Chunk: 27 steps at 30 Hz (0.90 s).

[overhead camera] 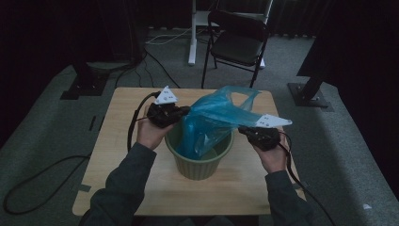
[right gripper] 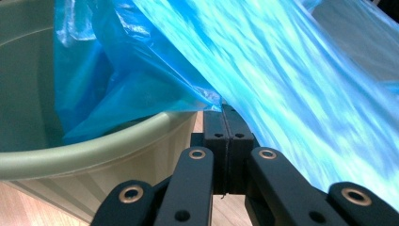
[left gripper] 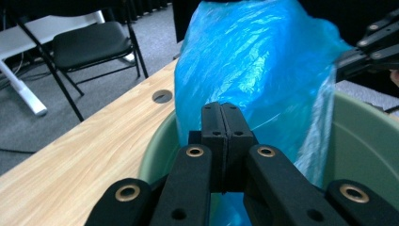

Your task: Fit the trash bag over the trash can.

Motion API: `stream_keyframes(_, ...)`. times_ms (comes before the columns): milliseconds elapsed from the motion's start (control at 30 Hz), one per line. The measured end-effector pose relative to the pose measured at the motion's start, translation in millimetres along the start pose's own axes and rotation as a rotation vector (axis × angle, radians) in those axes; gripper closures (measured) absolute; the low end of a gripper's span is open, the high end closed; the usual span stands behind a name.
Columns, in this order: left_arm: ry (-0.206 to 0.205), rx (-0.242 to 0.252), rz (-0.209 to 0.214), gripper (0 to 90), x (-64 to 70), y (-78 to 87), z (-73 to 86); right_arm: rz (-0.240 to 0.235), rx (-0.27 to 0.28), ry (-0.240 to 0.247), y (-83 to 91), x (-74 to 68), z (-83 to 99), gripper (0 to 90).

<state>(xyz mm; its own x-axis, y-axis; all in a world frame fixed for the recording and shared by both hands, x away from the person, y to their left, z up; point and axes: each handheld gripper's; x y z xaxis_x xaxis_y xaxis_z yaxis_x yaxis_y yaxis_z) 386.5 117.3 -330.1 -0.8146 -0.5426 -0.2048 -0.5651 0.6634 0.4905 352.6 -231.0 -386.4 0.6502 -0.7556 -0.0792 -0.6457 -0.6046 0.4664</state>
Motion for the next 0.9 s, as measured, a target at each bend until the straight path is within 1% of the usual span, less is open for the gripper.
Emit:
stream_keyframes(67,0.018,-0.006,-0.010,89.6,-5.6,4.1,8.0,0.002,0.000,-0.004,1.3,1.2,1.1,90.0)
stream_keyframes(133,0.040,-0.005,-0.012,89.6,-10.6,7.5,15.8,0.004,-0.001,-0.006,2.1,2.3,2.0,90.0)
stream_keyframes(167,0.048,-0.007,-0.015,89.6,-12.8,9.3,19.6,0.006,-0.001,-0.009,2.5,2.7,2.7,90.0)
stream_keyframes(200,0.048,-0.007,-0.015,89.6,-12.8,9.3,19.6,0.006,-0.001,-0.009,2.5,2.7,2.7,90.0)
stream_keyframes(233,0.069,-0.008,-0.016,89.6,-17.1,12.7,28.6,0.007,-0.002,-0.010,2.9,3.3,3.3,90.0)
stream_keyframes(300,0.077,-0.014,-0.016,89.6,-18.9,14.3,34.8,0.004,-0.002,-0.011,3.3,3.9,4.8,90.0)
stream_keyframes(400,0.083,-0.027,-0.026,89.6,-20.5,17.0,43.1,0.010,-0.006,-0.003,3.4,3.1,5.2,90.0)
stream_keyframes(433,0.083,-0.027,-0.026,89.6,-20.5,17.0,43.1,0.010,-0.006,-0.003,3.4,3.1,5.2,90.0)
stream_keyframes(467,0.095,-0.017,-0.020,89.6,-22.4,20.7,48.9,0.011,-0.005,-0.007,4.7,3.5,6.4,90.0)
stream_keyframes(500,0.095,-0.017,-0.020,89.6,-22.4,20.7,48.9,0.012,-0.006,-0.008,5.6,3.9,7.3,90.0)
stream_keyframes(533,0.108,-0.006,-0.013,89.6,-22.9,23.5,54.3,0.013,-0.005,-0.012,6.4,4.5,8.3,90.0)
stream_keyframes(567,0.108,0.004,-0.002,89.6,-22.3,24.3,56.8,0.012,-0.004,-0.016,7.0,5.0,9.4,90.0)
stream_keyframes(633,0.089,0.016,0.015,89.6,-19.3,24.7,60.4,0.014,-0.005,-0.021,7.7,6.0,11.2,90.0)
stream_keyframes(733,0.076,0.015,0.025,89.6,-15.2,23.2,62.8,0.013,-0.004,-0.024,8.0,6.3,11.1,90.0)
stream_keyframes(767,0.076,0.015,0.025,89.5,-15.2,23.2,62.8,0.013,-0.001,-0.024,8.3,5.8,10.2,88.8)
stream_keyframes(800,0.071,0.020,0.035,89.5,-13.5,22.3,63.7,0.015,0.004,-0.022,8.9,5.1,8.9,85.5)
stream_keyframes(833,0.071,0.020,0.035,89.5,-13.5,22.3,63.7,0.015,0.004,-0.022,8.9,5.1,8.9,85.5)
stream_keyframes(867,0.067,0.020,0.039,89.5,-12.4,21.9,64.0,0.013,0.008,-0.021,9.4,4.3,7.3,83.0)
stream_keyframes(900,0.061,0.017,0.041,89.5,-10.4,21.0,64.1,-0.002,0.011,-0.012,10.6,2.5,3.5,77.2)
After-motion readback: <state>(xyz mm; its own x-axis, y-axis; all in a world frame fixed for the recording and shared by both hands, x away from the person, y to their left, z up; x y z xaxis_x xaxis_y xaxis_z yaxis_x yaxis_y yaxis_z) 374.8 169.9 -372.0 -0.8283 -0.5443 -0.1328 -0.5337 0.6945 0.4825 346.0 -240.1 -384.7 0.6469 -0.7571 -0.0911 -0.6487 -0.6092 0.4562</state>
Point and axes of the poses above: each handheld gripper's, and its own axes: y roughly backward along the jaws, z roughly out of its underside, x roughly to its right, and after that the axes turned 10 degrees about -y, right-handed
